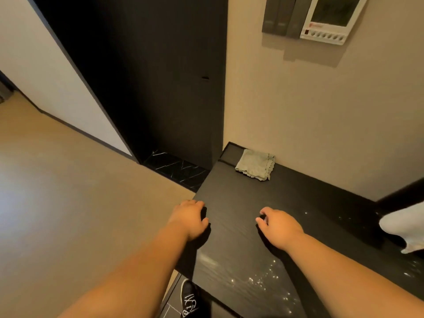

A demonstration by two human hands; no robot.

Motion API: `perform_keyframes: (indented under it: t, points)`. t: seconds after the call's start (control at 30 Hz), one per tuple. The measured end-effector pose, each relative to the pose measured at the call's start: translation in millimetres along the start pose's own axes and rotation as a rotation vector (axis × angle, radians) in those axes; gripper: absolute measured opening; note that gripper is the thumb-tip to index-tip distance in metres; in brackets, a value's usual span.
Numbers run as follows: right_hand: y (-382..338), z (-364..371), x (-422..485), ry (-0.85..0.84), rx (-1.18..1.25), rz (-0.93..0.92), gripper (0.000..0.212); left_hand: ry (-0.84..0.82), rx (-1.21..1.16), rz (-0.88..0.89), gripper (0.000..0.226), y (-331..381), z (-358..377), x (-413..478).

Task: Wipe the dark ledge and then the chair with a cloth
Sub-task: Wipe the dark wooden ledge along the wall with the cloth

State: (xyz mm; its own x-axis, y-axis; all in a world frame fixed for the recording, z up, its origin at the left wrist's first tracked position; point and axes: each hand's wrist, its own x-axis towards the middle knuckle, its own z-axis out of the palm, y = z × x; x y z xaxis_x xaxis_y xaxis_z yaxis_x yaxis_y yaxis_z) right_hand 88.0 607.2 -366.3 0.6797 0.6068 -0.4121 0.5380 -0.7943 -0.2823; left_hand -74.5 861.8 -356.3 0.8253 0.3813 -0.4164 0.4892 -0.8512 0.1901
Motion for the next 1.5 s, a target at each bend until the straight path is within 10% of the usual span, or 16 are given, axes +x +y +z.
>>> perform_keyframes:
  t: [1.03, 1.5]
  points:
    - [-57, -21, 156, 0.247, -0.143, 0.236, 0.072, -0.086, -0.021, 0.304, 0.093, -34, -10, 172]
    - [-39, -38, 170, 0.383, -0.074, 0.219, 0.035, -0.006, 0.122, 0.325, 0.084, -41, 6, 171]
